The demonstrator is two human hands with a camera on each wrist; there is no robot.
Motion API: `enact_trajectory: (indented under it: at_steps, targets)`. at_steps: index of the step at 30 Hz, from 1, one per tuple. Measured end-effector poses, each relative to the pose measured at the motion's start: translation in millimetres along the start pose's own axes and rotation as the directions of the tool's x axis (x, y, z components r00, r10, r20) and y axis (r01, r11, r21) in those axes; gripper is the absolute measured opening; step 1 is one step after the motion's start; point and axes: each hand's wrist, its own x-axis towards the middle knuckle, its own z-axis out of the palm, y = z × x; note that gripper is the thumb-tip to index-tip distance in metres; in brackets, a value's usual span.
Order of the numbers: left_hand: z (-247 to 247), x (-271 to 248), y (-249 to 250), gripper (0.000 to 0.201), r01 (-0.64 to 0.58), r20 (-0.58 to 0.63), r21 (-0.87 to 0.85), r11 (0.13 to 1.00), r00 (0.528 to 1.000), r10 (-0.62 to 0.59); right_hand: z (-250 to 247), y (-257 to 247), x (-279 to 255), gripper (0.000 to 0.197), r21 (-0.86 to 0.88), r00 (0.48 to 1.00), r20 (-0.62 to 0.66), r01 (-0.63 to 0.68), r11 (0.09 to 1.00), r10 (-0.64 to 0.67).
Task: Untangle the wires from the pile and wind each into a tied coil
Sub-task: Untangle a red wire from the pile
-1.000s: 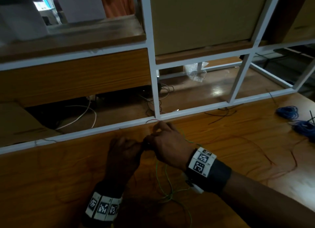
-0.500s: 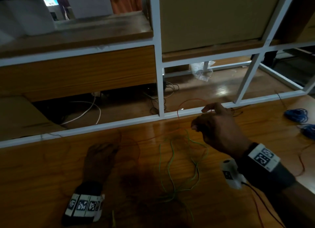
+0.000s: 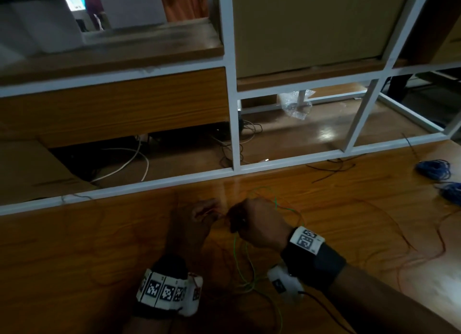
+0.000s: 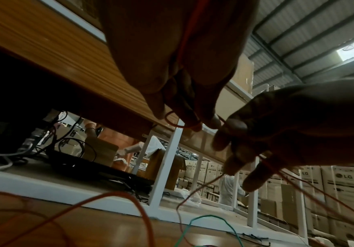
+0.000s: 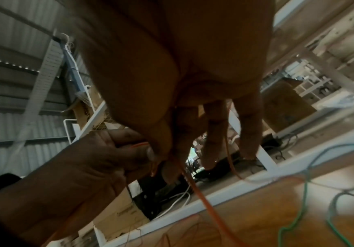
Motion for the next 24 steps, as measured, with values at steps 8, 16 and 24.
enact_trajectory:
  at_steps: [8, 16, 24]
  targets:
    - [-19, 11, -15, 0.019, 0.312, -0.007, -0.547, 0.777, 0.927, -0.376, -3, 4, -2, 0.035, 0.035, 0.994, -0.094, 0.066, 0.997, -0.063]
    - [-19, 8, -5, 0.023, 0.208, 0.113, -0.414, 0.886, 0.978, -0.177, -8, 23, 3, 0.015, 0.083, 0.983, -0.169, -0.060, 0.995, 0.074]
    - [-10, 2, 2, 0.029, 0.106, 0.043, -0.439, 0.892, 0.994, -0.097, -8, 30, 7, 0.029, 0.279, 0.990, -0.119, -0.042, 0.959, 0.078]
